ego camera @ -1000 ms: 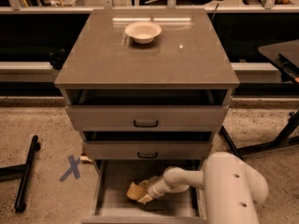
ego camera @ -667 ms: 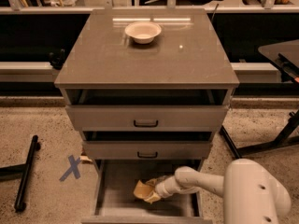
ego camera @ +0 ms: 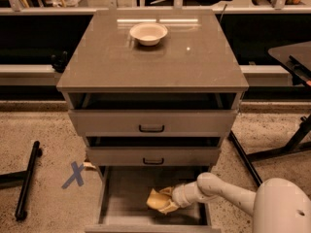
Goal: Pick sponge from bottom drawer and place on counter
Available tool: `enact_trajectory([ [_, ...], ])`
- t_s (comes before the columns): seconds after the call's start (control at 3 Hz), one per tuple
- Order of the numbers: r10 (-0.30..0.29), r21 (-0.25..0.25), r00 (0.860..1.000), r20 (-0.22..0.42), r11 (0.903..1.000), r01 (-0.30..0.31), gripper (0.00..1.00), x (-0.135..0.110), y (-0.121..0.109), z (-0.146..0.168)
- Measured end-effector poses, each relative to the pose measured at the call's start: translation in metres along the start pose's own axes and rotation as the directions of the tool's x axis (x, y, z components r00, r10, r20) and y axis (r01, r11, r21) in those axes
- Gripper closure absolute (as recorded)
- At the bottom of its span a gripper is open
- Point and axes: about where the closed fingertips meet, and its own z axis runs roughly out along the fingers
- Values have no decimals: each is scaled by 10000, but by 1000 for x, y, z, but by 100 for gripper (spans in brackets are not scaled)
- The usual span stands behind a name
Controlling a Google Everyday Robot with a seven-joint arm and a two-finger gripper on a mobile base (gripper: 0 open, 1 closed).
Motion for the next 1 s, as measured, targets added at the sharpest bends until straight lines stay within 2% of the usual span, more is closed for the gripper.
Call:
enact_trajectory([
  [0.33,1,-4,10000,1,10000,-1,100,0,0,0],
  [0.67,-412,337,9991,130,9986,408,100,-12,6,-31],
  [1.0,-1286,915,9911,350,9879,1249,100,-37,20,-85],
])
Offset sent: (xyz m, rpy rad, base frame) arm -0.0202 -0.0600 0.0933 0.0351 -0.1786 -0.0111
